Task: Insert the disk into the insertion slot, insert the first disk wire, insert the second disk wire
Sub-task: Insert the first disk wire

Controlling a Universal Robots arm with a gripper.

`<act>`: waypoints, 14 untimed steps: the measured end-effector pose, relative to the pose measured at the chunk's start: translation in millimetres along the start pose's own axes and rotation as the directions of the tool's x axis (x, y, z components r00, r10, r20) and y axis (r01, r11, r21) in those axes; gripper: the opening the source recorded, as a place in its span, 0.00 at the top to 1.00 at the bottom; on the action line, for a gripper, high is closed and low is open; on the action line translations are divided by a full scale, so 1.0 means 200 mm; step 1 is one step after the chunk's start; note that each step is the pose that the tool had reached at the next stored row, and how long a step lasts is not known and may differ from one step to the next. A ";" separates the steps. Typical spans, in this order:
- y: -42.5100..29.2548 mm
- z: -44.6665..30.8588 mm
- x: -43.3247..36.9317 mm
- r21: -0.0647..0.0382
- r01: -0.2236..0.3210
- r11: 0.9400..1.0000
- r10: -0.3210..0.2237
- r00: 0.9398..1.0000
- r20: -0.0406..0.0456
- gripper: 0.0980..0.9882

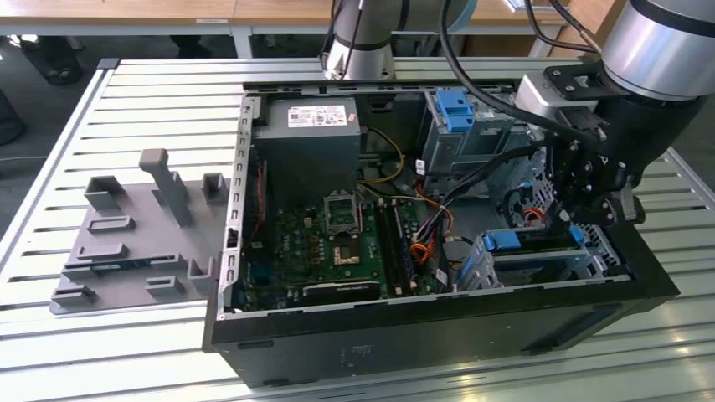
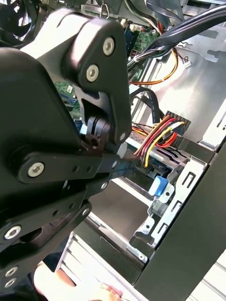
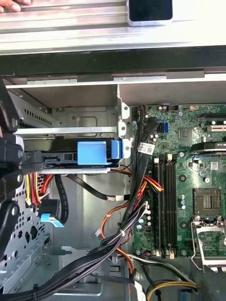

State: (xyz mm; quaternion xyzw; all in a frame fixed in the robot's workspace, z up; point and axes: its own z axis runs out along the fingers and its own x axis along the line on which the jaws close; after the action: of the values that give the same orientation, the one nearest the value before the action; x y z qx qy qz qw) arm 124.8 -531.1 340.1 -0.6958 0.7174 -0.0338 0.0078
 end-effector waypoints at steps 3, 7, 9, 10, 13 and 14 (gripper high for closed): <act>-0.005 0.002 0.000 0.000 0.000 1.000 0.000 1.000 0.000 0.99; -0.006 0.012 0.000 0.000 0.000 1.000 0.000 1.000 0.000 0.99; -0.011 0.019 -0.001 0.000 0.000 1.000 0.000 1.000 -0.001 0.99; -0.014 0.023 -0.001 0.000 0.000 1.000 0.000 1.000 -0.001 0.99; -0.015 0.036 -0.001 0.000 0.000 1.000 0.000 1.000 -0.001 0.99; -0.016 0.040 -0.001 0.000 0.000 1.000 0.000 1.000 -0.001 0.99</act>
State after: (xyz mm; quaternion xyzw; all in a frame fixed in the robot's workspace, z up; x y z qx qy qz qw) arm 128.4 -531.2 332.4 -0.6958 0.7174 -0.0341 0.0073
